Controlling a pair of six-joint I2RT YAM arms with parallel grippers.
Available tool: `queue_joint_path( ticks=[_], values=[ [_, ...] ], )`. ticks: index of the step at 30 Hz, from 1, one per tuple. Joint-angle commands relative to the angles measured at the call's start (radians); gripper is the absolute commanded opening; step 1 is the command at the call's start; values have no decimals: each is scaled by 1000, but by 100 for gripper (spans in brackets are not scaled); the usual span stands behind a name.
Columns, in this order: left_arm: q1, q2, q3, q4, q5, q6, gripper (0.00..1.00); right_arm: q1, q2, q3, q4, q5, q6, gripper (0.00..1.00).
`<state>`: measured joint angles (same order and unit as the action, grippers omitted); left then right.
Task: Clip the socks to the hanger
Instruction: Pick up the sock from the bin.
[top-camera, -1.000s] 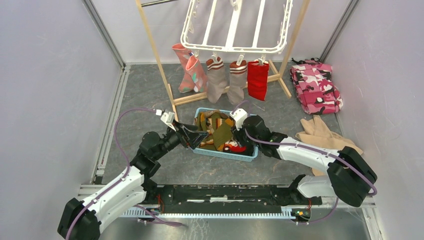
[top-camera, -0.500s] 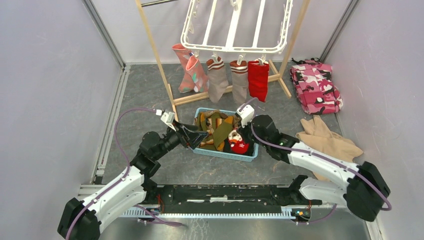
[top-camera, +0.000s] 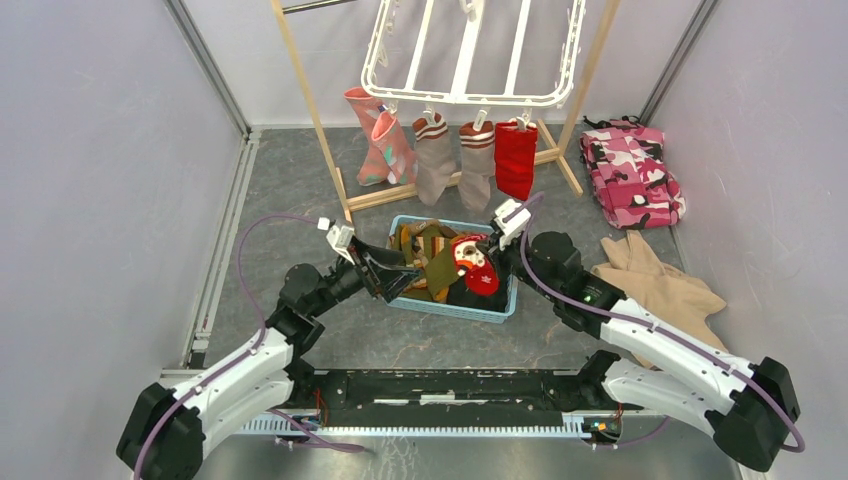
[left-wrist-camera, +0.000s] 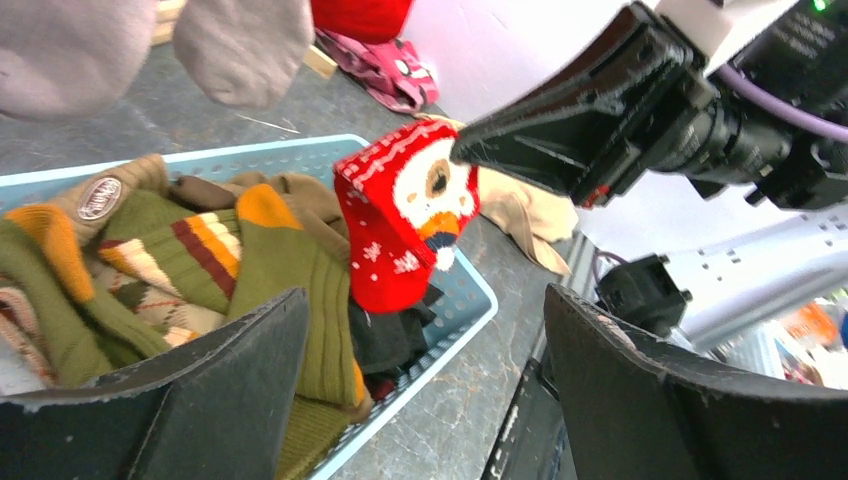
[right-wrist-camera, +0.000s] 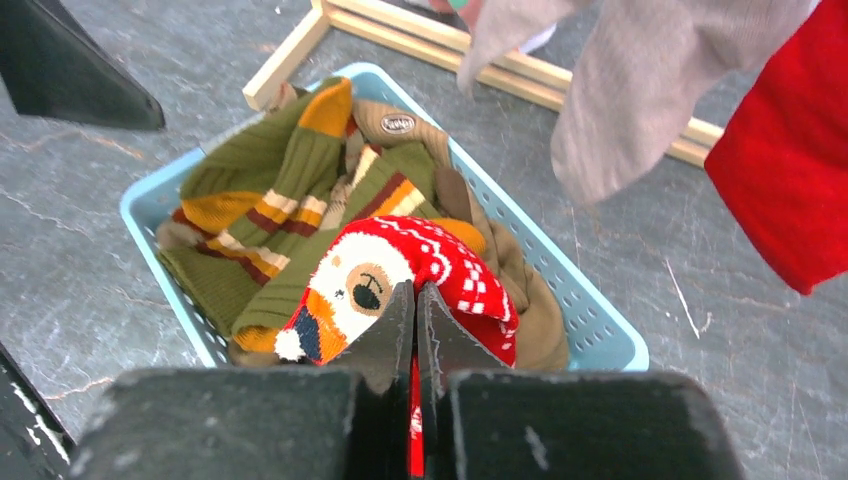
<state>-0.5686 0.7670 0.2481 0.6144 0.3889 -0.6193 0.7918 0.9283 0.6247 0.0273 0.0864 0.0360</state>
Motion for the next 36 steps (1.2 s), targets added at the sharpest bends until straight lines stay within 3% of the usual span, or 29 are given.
queue_joint_path(
  ticks=[1,4,6,11,20,27,36],
  values=[
    [4,49,-41,238,137,-39,92,4,-23,35,100,-64,-14,0],
    [-7,84,-89,389,163,-15,85,3,-30,29,125,-122,-27,0],
    [-46,84,-106,434,164,98,83,3,-36,25,136,-174,-61,0],
    [-256,44,-63,228,-30,584,86,3,-63,5,157,-241,-98,0],
    [-299,63,-87,265,-132,1072,90,1,-55,-1,161,-355,-105,0],
    [-300,99,-27,220,-138,1234,90,1,-27,6,178,-417,-93,0],
    [-300,251,44,270,-81,1253,81,0,21,10,214,-484,-66,0]
  ],
)
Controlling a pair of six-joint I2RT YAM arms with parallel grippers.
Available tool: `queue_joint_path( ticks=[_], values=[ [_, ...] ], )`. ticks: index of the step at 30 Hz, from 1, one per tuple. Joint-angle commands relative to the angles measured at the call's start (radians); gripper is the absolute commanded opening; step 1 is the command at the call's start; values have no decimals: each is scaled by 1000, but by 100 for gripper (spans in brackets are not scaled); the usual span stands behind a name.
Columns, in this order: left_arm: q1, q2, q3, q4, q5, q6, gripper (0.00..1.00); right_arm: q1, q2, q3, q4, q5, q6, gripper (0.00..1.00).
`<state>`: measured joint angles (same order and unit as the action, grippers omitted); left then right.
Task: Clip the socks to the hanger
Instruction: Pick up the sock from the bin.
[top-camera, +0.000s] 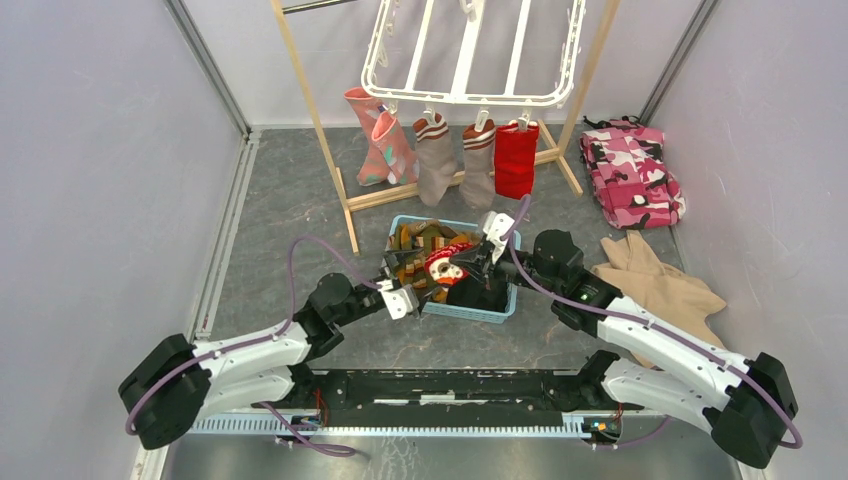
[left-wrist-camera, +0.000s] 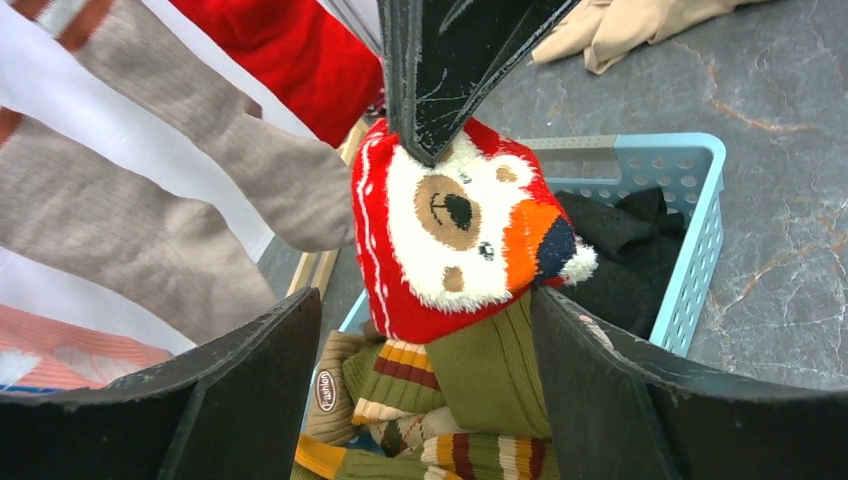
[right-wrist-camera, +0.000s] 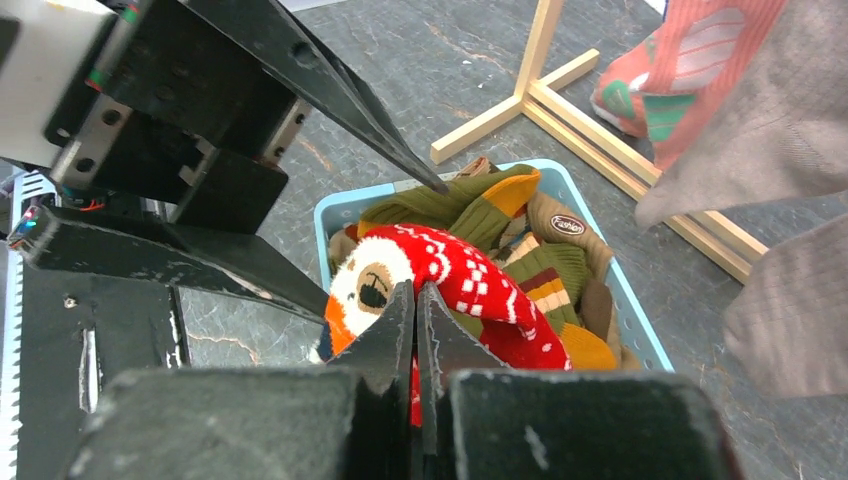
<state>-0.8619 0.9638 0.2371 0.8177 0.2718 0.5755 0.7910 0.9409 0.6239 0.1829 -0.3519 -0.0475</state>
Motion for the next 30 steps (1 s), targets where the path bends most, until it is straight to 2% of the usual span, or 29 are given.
queue_joint_path(
  ticks=[1,6,13,16,17,18,21,25,28,30],
  values=[
    [-7,73,61,79,45,52,79,0,8,10,58,-45,18,0],
    [-8,131,75,167,97,-15,66,-5,7,10,45,-35,14,1],
    [-8,142,89,171,143,-149,32,-18,3,3,39,-25,18,10],
    [-6,123,98,89,185,-193,15,-24,-2,3,34,-25,15,20],
    [-5,118,98,74,195,-222,8,-28,-11,8,23,-22,5,26],
    [-3,116,94,69,199,-260,5,-35,-20,13,6,-17,-9,33],
    [18,120,74,89,218,-422,2,-66,-69,19,-7,-24,-49,51],
    [95,135,44,180,262,-738,2,-73,-134,19,-3,-74,-129,73],
    [193,154,40,282,383,-964,3,-72,-162,28,-33,-232,-235,80],
    [246,175,61,336,472,-1096,5,-72,-173,39,-49,-294,-271,81]
  ],
)
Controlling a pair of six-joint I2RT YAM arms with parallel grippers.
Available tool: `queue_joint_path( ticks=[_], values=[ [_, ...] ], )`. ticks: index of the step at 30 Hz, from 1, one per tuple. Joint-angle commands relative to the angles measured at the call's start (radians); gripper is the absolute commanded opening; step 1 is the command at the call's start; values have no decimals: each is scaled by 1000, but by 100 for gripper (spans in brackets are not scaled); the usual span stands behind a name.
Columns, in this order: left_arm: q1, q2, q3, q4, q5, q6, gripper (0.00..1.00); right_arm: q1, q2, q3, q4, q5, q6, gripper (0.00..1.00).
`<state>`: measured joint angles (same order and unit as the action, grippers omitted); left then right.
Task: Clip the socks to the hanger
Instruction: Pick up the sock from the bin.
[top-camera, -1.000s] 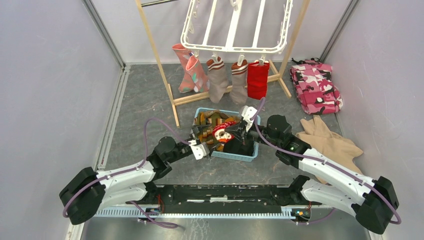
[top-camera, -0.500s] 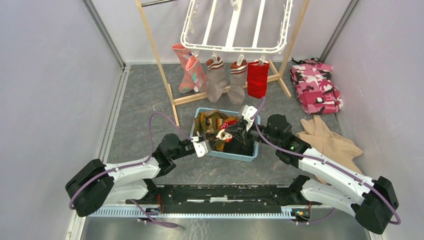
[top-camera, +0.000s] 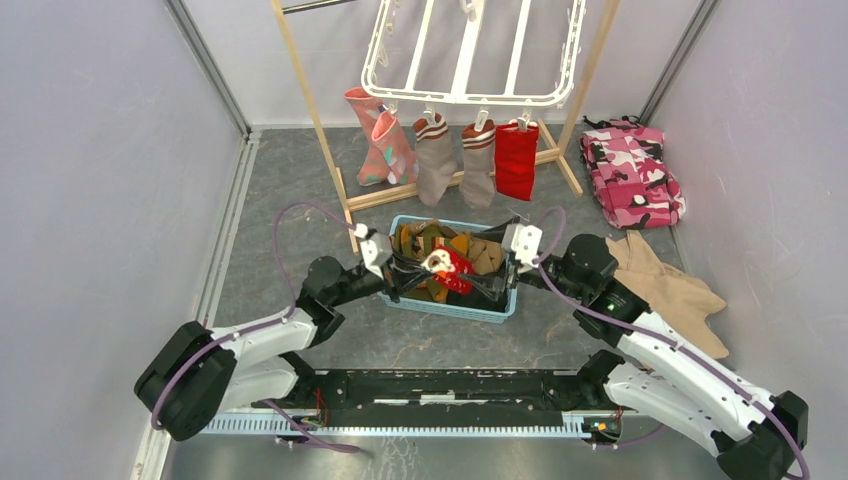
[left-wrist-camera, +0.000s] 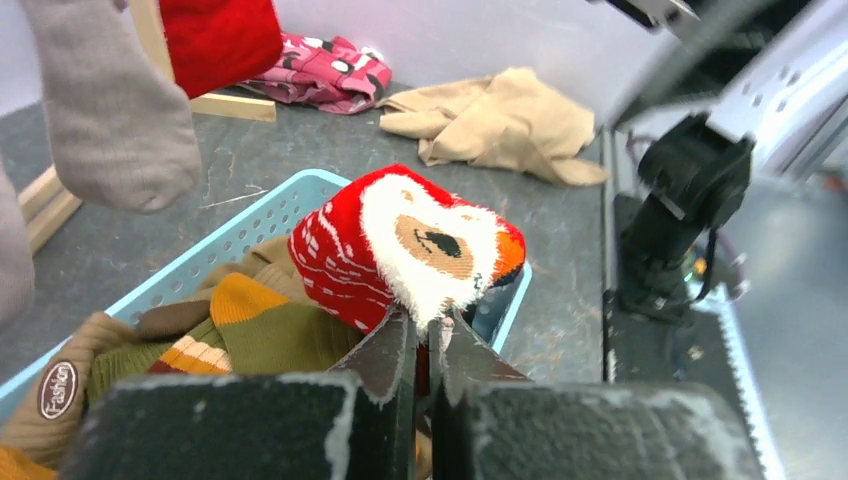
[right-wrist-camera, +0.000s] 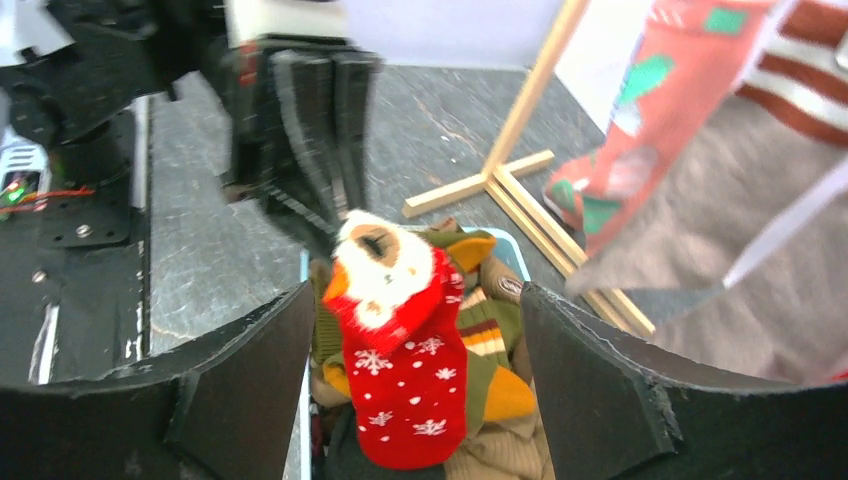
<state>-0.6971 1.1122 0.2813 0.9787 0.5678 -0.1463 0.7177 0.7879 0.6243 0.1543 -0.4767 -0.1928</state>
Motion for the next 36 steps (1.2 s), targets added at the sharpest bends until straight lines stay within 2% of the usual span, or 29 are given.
queue_joint_path(
  ticks=[1,7,12,16,20,24,27,30,33,35,36],
  values=[
    [98,39,29,200,213,-426,5,1,-28,36,-18,-184,-142,81],
    [120,108,127,235,369,-606,5,1,-53,19,0,-175,-198,81],
    [120,147,172,249,411,-672,5,7,-9,38,-21,-178,-193,78],
    [120,158,174,270,410,-691,6,15,14,52,-40,-148,-190,73],
    [120,172,174,272,406,-696,7,16,22,61,-32,-131,-173,58],
    [120,193,177,279,400,-705,8,18,37,74,-15,-123,-139,35],
    [120,208,177,286,396,-709,9,16,50,81,6,-126,-106,21],
    [120,217,177,290,382,-710,22,15,64,90,18,-111,-68,11],
    [122,202,149,328,338,-707,44,17,72,91,38,-63,-10,0],
    [123,164,122,332,297,-663,57,15,74,92,43,-12,28,0],
    [125,136,106,314,278,-617,61,15,74,94,43,11,48,0]
  ],
)
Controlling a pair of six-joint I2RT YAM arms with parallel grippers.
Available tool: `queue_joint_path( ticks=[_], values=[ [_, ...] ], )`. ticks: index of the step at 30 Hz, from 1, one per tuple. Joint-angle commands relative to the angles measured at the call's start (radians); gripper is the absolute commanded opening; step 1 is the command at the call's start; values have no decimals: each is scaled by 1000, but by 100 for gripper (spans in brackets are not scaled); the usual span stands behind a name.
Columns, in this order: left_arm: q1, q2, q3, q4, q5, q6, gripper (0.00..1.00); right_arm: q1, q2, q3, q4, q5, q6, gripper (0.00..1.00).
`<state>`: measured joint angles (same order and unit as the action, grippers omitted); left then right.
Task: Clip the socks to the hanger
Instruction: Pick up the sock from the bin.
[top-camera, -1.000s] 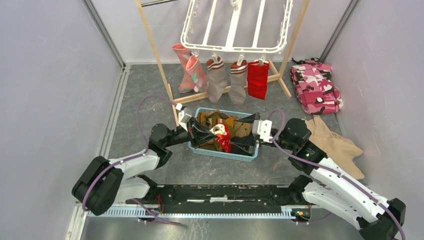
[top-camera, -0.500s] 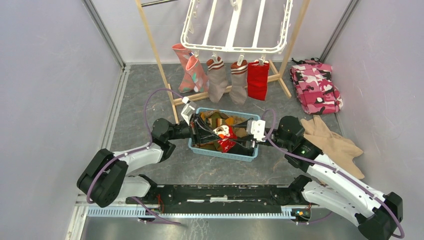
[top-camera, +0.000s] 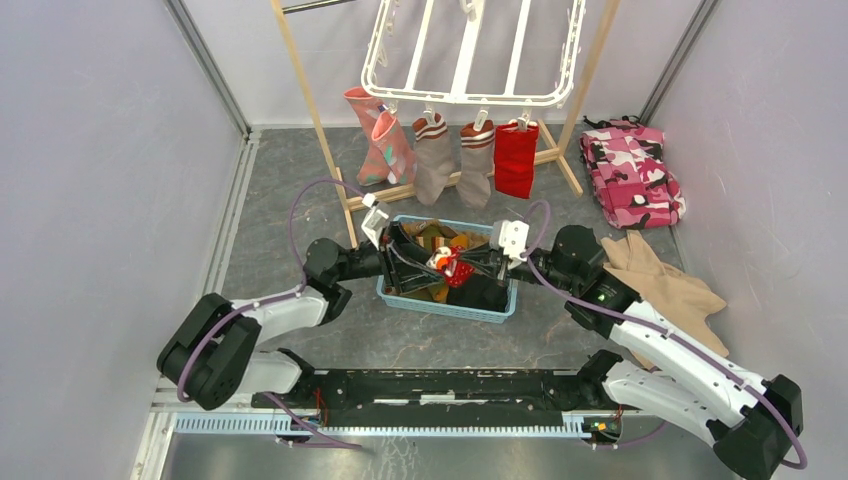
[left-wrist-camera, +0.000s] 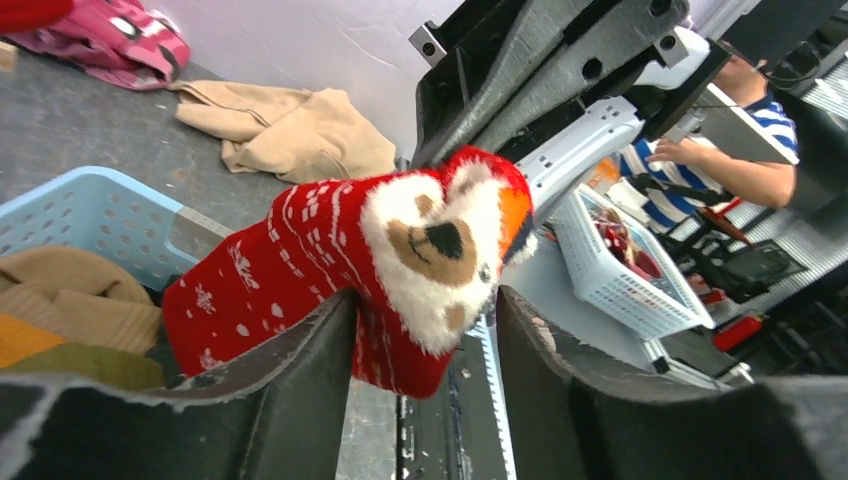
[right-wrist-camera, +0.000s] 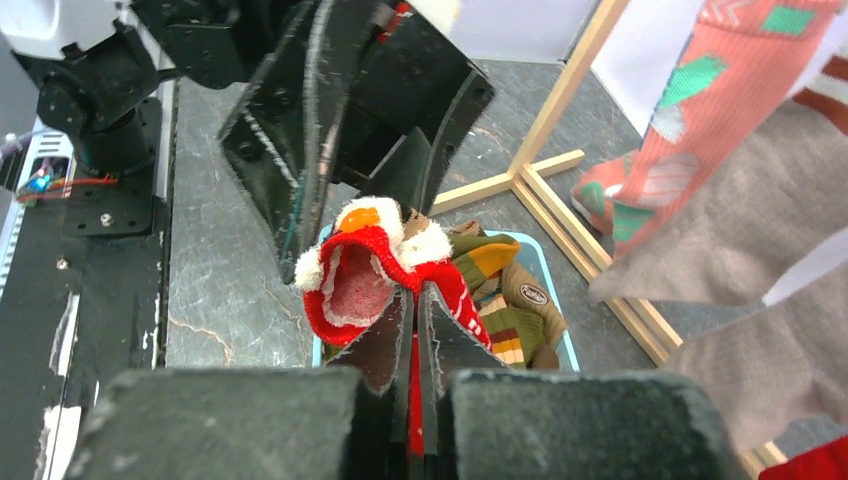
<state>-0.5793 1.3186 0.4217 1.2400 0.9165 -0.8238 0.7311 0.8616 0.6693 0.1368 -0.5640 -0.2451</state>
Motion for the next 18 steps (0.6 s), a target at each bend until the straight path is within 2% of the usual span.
queue_joint_path(
  ticks=[1,5,9,13,18],
  values=[
    [7,-107,-49,19,-92,118,64,2,0,51,60,125,117,0],
    [6,-305,-134,-120,-247,345,82,-8,9,61,64,214,205,0],
    [-11,-515,-193,-199,-358,580,89,-23,24,55,104,246,321,0],
    [-72,-597,-193,-318,-426,802,90,-35,41,57,136,260,423,0],
    [-191,-569,-178,-355,-552,1101,90,-51,68,74,140,215,473,0]
  ],
)
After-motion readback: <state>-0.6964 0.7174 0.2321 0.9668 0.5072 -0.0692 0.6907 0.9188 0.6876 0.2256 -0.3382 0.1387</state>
